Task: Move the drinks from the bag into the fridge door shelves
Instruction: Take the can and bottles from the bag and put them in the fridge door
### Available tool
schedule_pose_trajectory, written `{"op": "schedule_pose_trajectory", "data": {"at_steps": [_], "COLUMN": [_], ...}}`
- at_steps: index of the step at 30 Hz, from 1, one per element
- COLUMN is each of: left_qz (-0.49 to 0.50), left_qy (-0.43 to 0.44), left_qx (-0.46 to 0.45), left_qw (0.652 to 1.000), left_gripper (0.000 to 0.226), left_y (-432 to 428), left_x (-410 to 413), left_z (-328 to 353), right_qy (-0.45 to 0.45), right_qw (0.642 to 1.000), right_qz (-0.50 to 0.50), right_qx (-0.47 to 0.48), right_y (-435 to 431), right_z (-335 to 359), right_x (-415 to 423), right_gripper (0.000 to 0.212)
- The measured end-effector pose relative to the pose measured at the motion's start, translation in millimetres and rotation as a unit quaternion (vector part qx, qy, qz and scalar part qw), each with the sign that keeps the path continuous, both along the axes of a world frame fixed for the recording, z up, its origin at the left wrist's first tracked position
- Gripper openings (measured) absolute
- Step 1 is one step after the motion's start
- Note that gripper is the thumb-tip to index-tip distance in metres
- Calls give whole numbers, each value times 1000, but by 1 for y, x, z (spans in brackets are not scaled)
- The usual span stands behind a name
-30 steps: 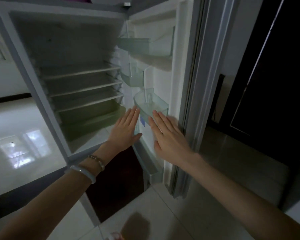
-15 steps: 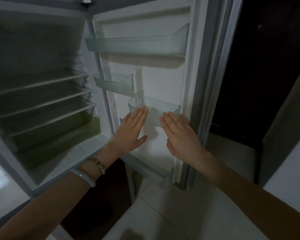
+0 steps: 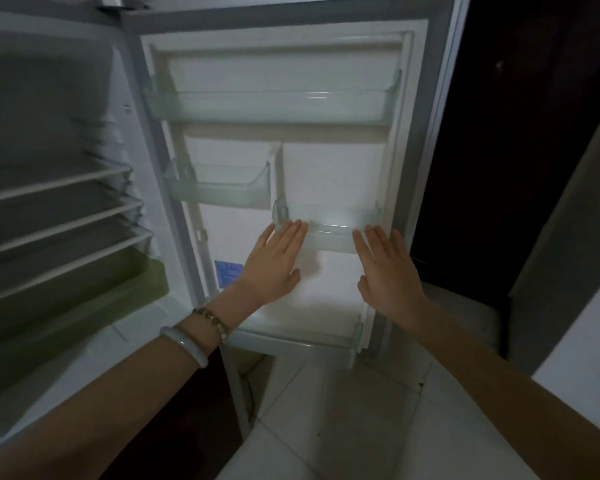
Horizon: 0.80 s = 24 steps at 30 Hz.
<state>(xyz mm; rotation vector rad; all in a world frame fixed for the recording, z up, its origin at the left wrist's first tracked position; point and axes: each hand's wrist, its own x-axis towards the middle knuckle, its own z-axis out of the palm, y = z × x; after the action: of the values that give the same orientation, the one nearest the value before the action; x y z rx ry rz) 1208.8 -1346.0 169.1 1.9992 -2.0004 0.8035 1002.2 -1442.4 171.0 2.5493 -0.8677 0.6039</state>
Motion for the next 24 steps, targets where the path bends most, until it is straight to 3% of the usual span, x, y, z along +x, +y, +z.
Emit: {"op": "schedule_pose_trajectory", "data": {"at_steps": [13,24], "left_qz": [26,58], "left_qy": [-19,-12], "left_qx": [-31,-29], "left_qw": [999,998], "left_gripper": [86,86], "left_y": [-94,-140], "left_x": [6,14], "left_z": [-6,-7], "right_qy": [2,6], "right_qw": [999,995], "right_qz": [11,43], "right_qx": [51,90], "right_y": [-118,-181], "right_z": [-1,5], "right_x": [22,43], "right_gripper": [92,83]}}
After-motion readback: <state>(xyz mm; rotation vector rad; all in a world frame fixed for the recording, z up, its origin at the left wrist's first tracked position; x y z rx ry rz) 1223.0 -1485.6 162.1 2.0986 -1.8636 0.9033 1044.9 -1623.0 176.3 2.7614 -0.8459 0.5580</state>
